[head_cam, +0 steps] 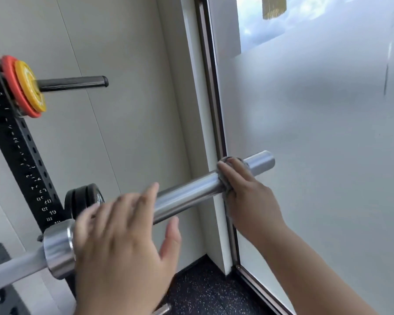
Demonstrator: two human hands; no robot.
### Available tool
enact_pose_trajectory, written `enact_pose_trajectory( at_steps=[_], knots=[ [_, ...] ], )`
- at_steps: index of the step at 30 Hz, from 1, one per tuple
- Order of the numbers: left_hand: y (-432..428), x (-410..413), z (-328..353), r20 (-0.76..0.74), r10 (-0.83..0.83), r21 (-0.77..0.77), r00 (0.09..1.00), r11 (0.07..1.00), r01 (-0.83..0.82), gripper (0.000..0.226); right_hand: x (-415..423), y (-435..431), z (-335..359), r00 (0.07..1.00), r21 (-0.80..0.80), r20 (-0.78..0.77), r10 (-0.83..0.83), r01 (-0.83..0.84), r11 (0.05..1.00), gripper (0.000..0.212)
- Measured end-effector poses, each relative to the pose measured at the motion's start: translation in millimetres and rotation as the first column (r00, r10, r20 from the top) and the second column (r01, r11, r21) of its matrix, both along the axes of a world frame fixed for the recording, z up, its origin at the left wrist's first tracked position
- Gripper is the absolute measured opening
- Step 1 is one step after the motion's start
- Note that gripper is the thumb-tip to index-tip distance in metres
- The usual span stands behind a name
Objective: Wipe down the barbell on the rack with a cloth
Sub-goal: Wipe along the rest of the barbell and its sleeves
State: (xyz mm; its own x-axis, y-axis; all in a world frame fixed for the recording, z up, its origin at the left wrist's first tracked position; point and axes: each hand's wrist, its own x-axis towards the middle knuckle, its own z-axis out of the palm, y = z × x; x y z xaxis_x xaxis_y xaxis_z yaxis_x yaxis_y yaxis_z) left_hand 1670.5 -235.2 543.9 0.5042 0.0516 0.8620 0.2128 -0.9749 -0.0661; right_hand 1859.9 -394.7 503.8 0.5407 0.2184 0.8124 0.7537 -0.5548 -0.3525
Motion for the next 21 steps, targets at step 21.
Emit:
enact_pose_trajectory(
  at_steps=[21],
  knots=[
    [45,-68,-72,0.060,0.053,-0.117,0.997,0.992,-0.045,0.046,-150,128,3,0.978,-0.420,0.055,0.202,-0.161,0.893,0.083]
  ],
)
